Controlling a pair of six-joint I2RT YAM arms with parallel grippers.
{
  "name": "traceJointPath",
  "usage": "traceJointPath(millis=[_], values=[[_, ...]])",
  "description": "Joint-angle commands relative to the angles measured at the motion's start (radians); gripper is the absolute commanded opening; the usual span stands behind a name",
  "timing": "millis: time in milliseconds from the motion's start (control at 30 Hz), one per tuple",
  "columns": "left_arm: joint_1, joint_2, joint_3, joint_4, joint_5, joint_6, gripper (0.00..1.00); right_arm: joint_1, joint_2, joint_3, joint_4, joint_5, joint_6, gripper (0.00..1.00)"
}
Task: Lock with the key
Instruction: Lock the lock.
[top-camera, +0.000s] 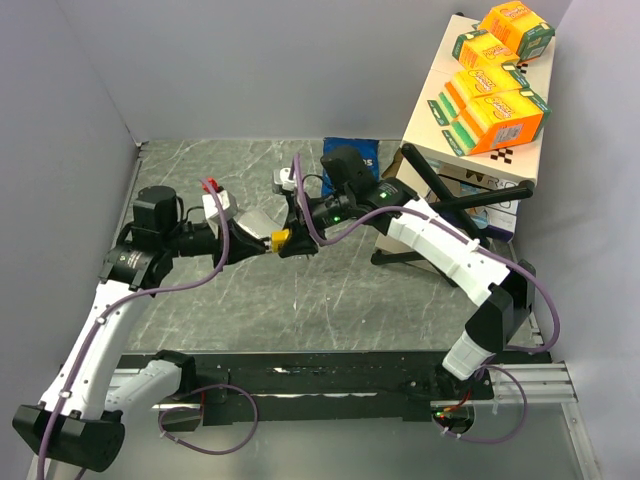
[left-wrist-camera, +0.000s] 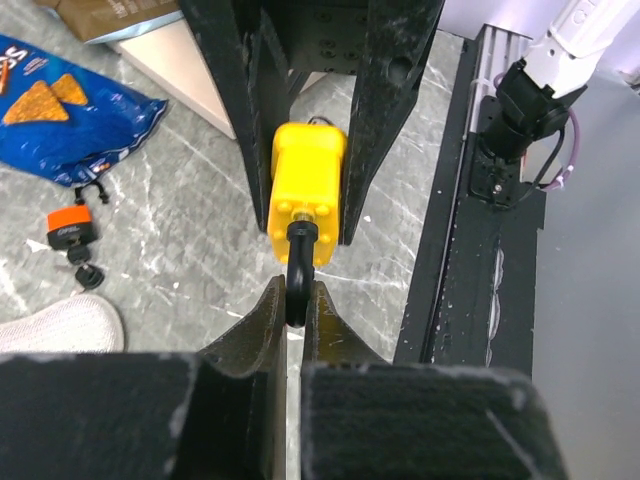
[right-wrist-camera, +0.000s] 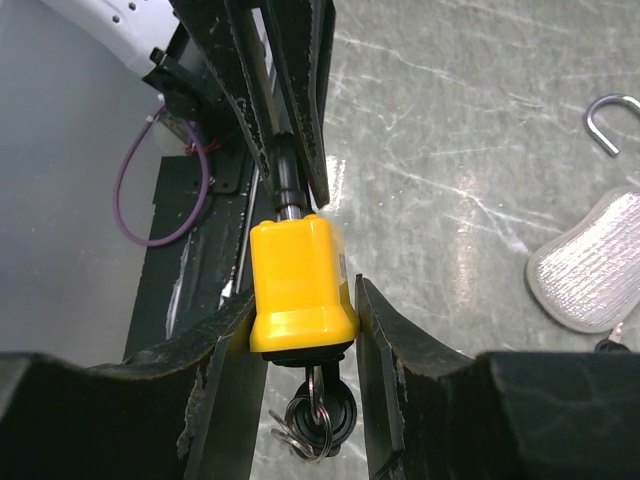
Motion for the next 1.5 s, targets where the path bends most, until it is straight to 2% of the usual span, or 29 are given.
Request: traceJointPath(millis=[0,133,300,733,900,1067,1100,1133,1167,1233,1300,1467], values=[[-0.056,0.008,-0.022,0.136,0.058,-0.057,0.01,0.047,0.006,0.06,0.141,-0.077,0.014,0.0],[-0.092,0.02,-0.037,0.182,0.062,-0.092,0.01,0.061,0.018,0.064,0.183,-0.082,0.043,0.0],[-0.142,0.047,-0.043,0.179,0.049,-0.064,0.01,0.076,0.041,0.094,0.23,-0.096,0.06,0.0],[-0.159,0.1,-0.079,0.276,0.068,-0.094,0.01,0.096,0.08,0.13,0.302,-0.125,0.098,0.0],[-0.148,0.09,-0.074,0.233,0.057,-0.083,0.01,0.087,0.078,0.124,0.266,-0.128,0.066,0.0],[-0.066,0.054,-0.097,0.276,0.098,-0.176,0.01,0.023,0.038,0.06,0.199,-0.156,0.051,0.01],[-0.029,0.05,-0.095,0.271,0.111,-0.173,0.01,0.012,0.034,0.052,0.188,-0.16,0.051,0.07],[-0.015,0.051,-0.089,0.23,0.124,-0.163,0.01,-0.008,0.028,0.04,0.155,-0.162,0.043,0.3],[-0.004,0.053,-0.082,0.202,0.126,-0.116,0.01,-0.017,0.025,0.038,0.133,-0.157,0.034,0.45],[0.026,0.062,-0.053,0.133,0.135,-0.057,0.01,-0.031,0.017,0.035,0.063,-0.144,-0.007,0.69],[0.055,0.074,-0.028,0.052,0.16,0.009,0.01,-0.052,-0.001,0.017,0.03,-0.128,-0.041,0.75],[0.076,0.089,0.007,-0.059,0.178,0.12,0.01,-0.097,-0.049,-0.024,-0.059,-0.096,-0.122,0.74]])
